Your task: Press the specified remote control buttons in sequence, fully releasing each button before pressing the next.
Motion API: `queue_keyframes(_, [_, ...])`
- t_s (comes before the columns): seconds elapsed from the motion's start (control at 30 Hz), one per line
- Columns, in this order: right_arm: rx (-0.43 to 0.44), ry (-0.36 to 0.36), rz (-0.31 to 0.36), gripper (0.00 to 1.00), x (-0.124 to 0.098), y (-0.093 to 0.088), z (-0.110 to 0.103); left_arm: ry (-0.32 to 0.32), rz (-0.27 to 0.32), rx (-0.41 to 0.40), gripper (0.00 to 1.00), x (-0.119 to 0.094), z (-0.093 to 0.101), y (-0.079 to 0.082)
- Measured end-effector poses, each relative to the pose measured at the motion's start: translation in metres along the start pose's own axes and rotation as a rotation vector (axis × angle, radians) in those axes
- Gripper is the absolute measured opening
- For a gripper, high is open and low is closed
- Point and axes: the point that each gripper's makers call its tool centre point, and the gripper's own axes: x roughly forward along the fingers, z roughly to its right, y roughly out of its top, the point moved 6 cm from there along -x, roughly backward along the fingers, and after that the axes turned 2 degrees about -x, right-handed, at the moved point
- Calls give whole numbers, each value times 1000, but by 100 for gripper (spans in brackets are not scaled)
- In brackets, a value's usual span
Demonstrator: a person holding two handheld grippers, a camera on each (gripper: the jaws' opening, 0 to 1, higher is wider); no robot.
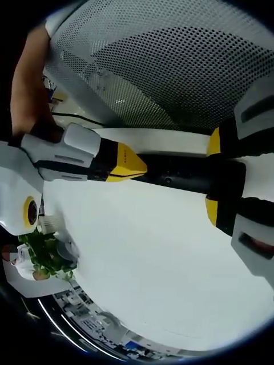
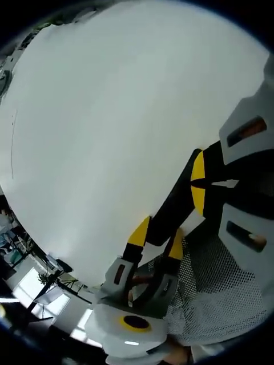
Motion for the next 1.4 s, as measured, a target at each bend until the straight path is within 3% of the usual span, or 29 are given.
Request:
queue_keyframes(0.23, [-1,-1,5,0,-2,0,-1,2,4,-4,25,1,-1,-1])
queue_keyframes(0.53, [4,17,61,5,-2,8,-3,2,5,-3,25,2,-2,-1])
queue_keyframes(0.63, [-12,5,55,0,-1,9,-3,3,5,-5,25,2,-2,-1])
queue_keyframes(1.4, [-23,-2,55,0,6,8,-4,-1,0,4,25,3,-2,0])
